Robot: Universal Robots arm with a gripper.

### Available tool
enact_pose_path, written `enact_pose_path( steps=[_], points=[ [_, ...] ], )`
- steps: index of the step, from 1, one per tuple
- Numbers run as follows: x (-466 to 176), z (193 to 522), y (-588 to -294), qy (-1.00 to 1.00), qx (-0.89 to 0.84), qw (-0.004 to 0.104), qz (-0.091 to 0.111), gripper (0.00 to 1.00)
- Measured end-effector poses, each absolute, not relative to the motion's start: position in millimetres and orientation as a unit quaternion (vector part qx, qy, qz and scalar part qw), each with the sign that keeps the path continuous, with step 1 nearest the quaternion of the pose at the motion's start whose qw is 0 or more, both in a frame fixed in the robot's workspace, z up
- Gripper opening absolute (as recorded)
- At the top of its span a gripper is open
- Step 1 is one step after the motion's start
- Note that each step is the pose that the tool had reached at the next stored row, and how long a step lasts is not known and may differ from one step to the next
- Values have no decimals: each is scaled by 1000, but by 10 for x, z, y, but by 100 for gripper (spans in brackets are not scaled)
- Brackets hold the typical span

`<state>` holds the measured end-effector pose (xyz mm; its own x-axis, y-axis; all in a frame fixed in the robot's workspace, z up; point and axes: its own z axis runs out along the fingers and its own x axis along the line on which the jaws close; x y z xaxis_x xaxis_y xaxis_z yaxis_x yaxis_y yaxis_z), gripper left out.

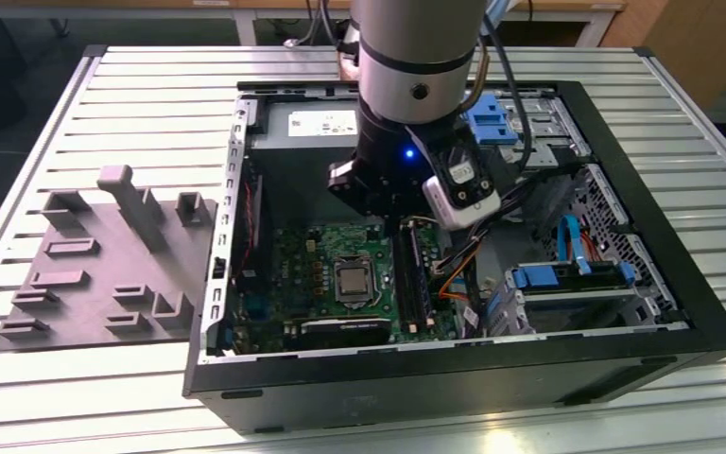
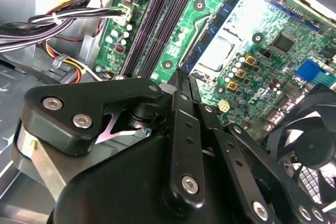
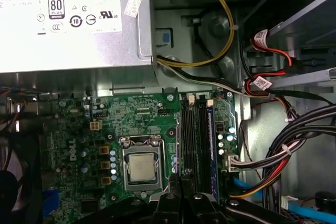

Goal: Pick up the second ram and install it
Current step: 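Insert the second ram into the second slot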

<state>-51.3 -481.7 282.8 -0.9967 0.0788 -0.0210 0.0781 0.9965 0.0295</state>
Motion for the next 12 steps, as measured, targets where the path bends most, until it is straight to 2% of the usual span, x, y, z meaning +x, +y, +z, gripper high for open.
enact_pose_path(
  steps=[12],
  points=[
    [-513,2773,-4817,999,36,11,14,12]
  ],
)
